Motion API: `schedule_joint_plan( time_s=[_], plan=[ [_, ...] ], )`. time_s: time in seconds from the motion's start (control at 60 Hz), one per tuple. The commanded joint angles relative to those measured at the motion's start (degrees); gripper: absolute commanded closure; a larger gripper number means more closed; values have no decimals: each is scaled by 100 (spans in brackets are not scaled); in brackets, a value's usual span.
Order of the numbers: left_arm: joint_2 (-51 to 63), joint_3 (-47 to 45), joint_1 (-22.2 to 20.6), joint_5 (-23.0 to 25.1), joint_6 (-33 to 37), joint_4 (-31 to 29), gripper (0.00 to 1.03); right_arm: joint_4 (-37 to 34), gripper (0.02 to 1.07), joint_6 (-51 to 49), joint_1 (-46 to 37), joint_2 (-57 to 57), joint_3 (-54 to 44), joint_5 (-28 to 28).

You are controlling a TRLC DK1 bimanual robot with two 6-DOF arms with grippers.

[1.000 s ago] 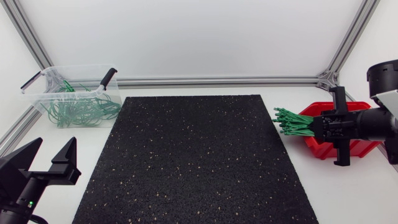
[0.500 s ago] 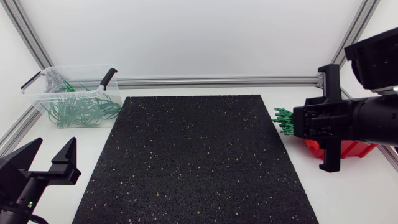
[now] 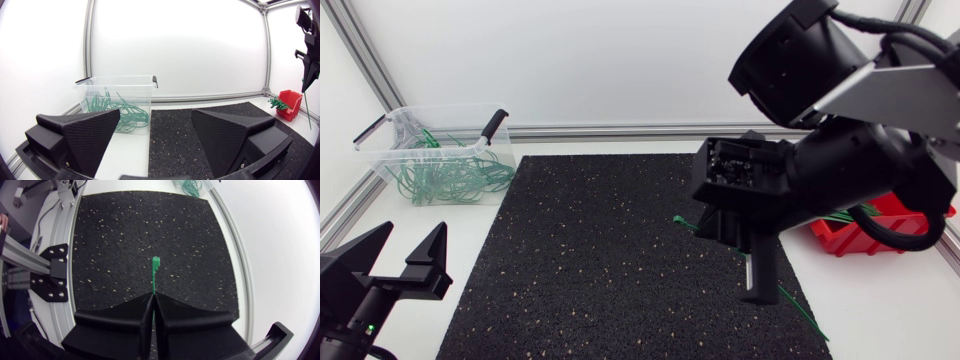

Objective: Take a green cable tie from the red box, thread the tail through the head to close it, then place it in the transparent bin on the left.

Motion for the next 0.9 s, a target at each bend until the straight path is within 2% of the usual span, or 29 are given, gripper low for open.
schedule_joint_plan(
  time_s=[0.0,0.183,0.367,0.533,0.683,0.883],
  plan=[
    [3,-200,-19,31,-49,-223,4,-191,101,460,-297,381,186,-590],
    [82,-138,-239,93,-49,-197,4,-94,101,680,-877,1111,230,-2093],
    [627,213,-239,471,-331,-267,4,-120,101,742,-1369,1699,353,-3587],
    [1137,556,-222,875,-594,-267,4,134,101,733,-1510,1840,124,-4562],
    [1691,908,-222,1473,-911,-249,4,653,101,803,-1765,1849,-210,-5362],
    [2490,1532,-222,2518,-1289,-223,4,1101,101,909,-1949,1858,-605,-6004]
  ],
)
